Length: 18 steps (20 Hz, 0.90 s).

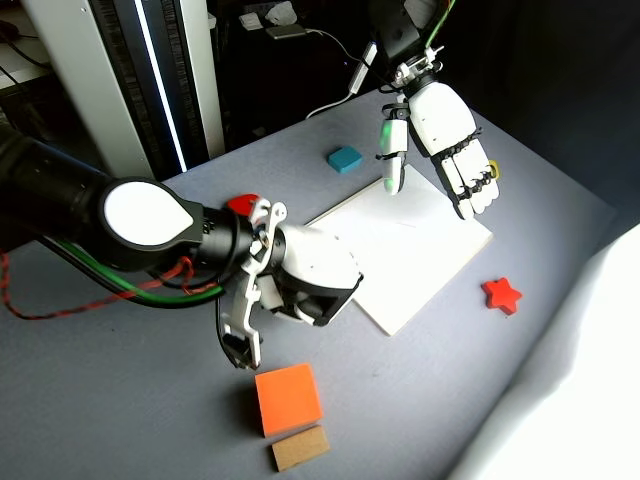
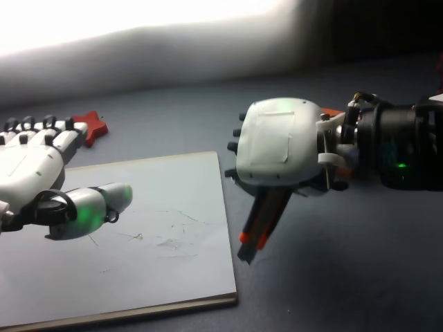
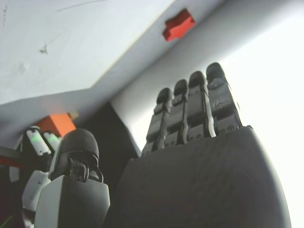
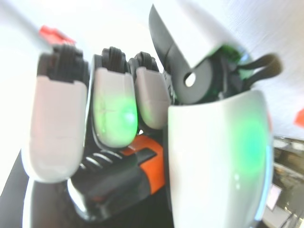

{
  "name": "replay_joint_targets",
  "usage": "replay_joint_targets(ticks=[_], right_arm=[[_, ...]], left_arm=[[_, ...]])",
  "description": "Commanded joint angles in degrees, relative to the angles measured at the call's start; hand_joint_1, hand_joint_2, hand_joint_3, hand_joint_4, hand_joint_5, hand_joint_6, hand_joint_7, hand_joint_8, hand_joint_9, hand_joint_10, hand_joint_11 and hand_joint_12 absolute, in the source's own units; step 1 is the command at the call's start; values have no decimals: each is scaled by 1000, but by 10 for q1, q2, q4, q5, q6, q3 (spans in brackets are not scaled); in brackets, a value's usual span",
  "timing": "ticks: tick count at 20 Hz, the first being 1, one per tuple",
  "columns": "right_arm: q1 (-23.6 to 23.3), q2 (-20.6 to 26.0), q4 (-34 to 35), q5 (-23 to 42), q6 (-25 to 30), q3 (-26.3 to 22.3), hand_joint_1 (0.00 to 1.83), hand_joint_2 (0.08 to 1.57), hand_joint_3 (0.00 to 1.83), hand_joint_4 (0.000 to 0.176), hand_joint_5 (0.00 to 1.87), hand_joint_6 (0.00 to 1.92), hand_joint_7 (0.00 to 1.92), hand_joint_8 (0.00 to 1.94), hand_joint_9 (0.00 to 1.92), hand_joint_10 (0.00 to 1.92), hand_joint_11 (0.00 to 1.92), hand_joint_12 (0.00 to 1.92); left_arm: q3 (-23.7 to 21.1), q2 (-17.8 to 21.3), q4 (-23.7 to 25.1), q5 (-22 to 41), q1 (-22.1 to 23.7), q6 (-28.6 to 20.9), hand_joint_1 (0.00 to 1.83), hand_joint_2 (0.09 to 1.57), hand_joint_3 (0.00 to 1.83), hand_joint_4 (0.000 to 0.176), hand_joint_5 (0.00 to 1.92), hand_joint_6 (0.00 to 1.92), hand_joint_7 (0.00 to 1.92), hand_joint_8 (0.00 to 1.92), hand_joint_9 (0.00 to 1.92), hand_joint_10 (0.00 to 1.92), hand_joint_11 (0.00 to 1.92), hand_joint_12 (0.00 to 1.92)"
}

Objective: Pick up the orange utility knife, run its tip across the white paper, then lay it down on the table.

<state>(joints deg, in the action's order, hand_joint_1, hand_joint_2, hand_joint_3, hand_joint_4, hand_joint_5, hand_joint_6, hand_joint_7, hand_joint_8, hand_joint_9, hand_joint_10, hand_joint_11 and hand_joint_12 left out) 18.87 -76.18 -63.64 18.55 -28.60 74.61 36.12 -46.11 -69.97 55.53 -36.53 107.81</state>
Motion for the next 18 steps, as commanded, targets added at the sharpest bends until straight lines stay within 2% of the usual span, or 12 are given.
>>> replay_joint_targets(ticks=[1, 2, 3, 4, 5, 9, 12, 13, 16, 18], right_arm=[[-4, 2, 71, 36, -66, -2, 1550, 1000, 559, 176, 1443, 1921, 1637, 1941, 1760, 1921, 1846, 1921], [-3, 1, 119, 40, -125, -2, 1552, 998, 571, 176, 1461, 1921, 1647, 1941, 1768, 1921, 1849, 1921], [0, -6, 216, 52, -229, -2, 1559, 989, 578, 176, 1458, 1921, 1645, 1941, 1764, 1921, 1845, 1921], [3, -13, 290, 76, -299, -1, 1550, 992, 584, 176, 1465, 1921, 1647, 1941, 1759, 1921, 1835, 1921], [7, -20, 330, 104, -349, 2, 1548, 993, 592, 176, 1475, 1921, 1654, 1941, 1760, 1921, 1837, 1921], [25, -67, 416, 224, -496, 35, 1561, 971, 614, 176, 1460, 1921, 1642, 1941, 1743, 1921, 1826, 1921], [37, -108, 421, 305, -545, 76, 1549, 973, 615, 176, 1393, 1921, 1632, 1941, 1727, 1921, 1799, 1921], [41, -123, 421, 328, -561, 91, 1563, 963, 601, 176, 1453, 1921, 1650, 1941, 1745, 1921, 1799, 1921], [47, -151, 420, 346, -595, 120, 1558, 948, 662, 176, 1470, 1921, 1638, 1941, 1740, 1921, 1808, 1921], [52, -166, 407, 348, -597, 138, 1558, 915, 728, 176, 1434, 1921, 1633, 1941, 1745, 1921, 1810, 1921]], left_arm=[[3, -2, 29, 43, 9, 2, 0, 1229, 2, 0, 0, 0, 0, 0, 0, 0, 8, 12], [4, -3, 29, 43, 11, 4, 0, 1231, 3, 0, 0, 0, 0, 0, 0, 0, 6, 12], [5, -3, 29, 43, 12, 6, 0, 1227, 1, 0, 0, 0, 1, 0, 0, 0, 10, 14], [6, -3, 29, 42, 14, 7, 0, 1230, 2, 0, 0, 0, 0, 0, 0, 0, 8, 15], [7, -3, 29, 40, 14, 7, 0, 1230, 2, 0, 0, 0, 0, 0, 0, 0, 6, 14], [10, -3, 27, 40, 18, 9, 0, 1238, 5, 0, 0, 0, 21, 8, 12, 5, 11, 19], [10, -3, 24, 38, 22, 12, 0, 1241, 4, 0, 0, 0, 19, 3, 5, 1, 0, 1], [10, -3, 23, 38, 22, 12, 0, 1246, 6, 0, 0, 0, 19, 3, 0, 0, 0, 0], [12, -3, 21, 38, 23, 12, 0, 1246, 5, 0, 0, 0, 18, 2, 0, 0, 0, 0], [13, -3, 21, 34, 24, 12, 0, 1247, 5, 0, 0, 0, 23, 4, 6, 2, 5, 3]])
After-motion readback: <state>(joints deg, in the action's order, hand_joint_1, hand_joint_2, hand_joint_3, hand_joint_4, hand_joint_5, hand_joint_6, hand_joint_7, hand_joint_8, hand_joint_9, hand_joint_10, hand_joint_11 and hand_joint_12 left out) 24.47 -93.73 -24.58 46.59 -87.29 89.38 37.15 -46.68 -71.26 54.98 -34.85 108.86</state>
